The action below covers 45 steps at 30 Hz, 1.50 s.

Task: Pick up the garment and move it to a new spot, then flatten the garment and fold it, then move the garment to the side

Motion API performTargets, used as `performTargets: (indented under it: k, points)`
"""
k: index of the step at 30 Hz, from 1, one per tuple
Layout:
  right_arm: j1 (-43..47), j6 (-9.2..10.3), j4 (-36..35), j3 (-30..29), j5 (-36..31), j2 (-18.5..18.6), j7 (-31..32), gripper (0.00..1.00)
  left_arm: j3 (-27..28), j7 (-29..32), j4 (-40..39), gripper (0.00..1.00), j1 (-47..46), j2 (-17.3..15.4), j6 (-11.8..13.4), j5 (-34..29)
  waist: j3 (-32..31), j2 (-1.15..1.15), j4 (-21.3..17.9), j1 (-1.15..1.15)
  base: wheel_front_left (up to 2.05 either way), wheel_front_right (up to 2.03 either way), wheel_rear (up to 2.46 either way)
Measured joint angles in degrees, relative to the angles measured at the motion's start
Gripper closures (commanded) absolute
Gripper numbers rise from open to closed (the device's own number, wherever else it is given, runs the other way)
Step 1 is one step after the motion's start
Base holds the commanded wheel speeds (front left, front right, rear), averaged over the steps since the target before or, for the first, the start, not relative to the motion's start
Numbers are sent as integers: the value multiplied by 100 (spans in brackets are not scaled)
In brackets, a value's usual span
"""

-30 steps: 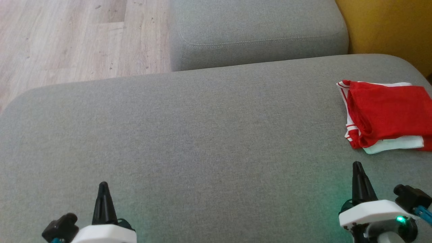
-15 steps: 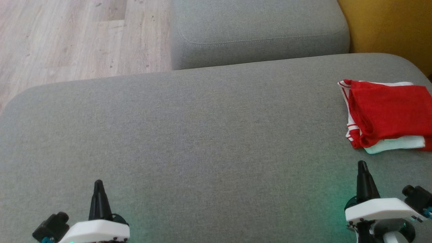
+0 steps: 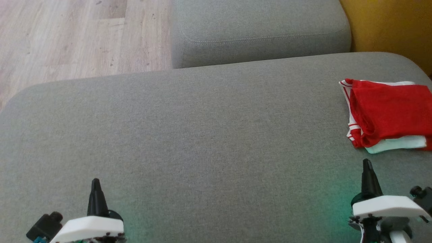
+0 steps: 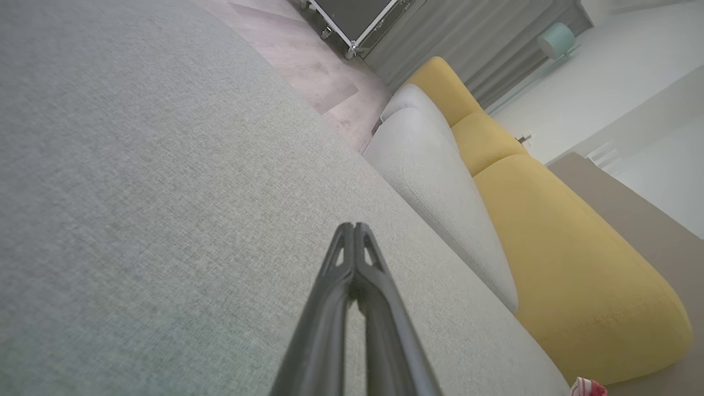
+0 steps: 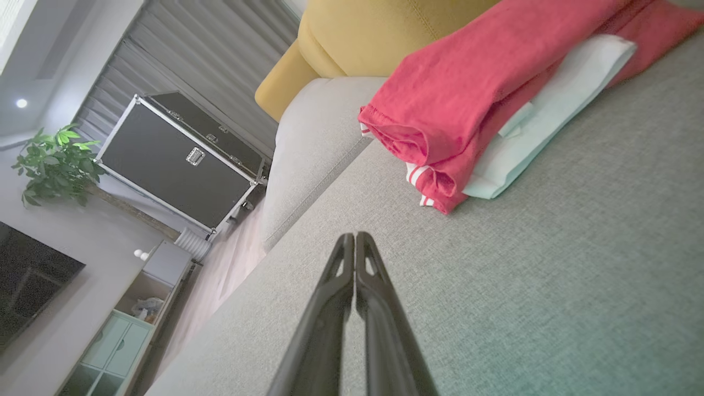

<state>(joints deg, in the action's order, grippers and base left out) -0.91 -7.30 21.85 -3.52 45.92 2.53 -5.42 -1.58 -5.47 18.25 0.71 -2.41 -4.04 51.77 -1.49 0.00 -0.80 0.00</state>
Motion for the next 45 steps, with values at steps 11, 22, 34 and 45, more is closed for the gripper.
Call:
performTargets:
  k: [11, 22, 34, 45]
  points:
    - [-47, 0, -83, -62, 695, 0, 178, 100, 119, 190, -22, 100, -52, 0, -9, 606, 26, 0, 12, 0, 0, 0, 0]
    - [-92, 1, -166, -113, 1327, 0, 346, 100, 176, 347, -56, 100, -130, 0, -64, 1158, 49, 0, 23, 0, 0, 0, 0]
    - [-94, 1, -260, -192, 2082, 0, 539, 100, 289, 544, -87, 100, -164, 0, -110, 1824, 77, 0, 37, 0, 0, 0, 0]
    - [-127, 1, -343, -252, 2776, 0, 708, 100, 361, 712, -121, 100, -247, 0, -167, 2436, 102, 0, 49, 0, 0, 0, 0]
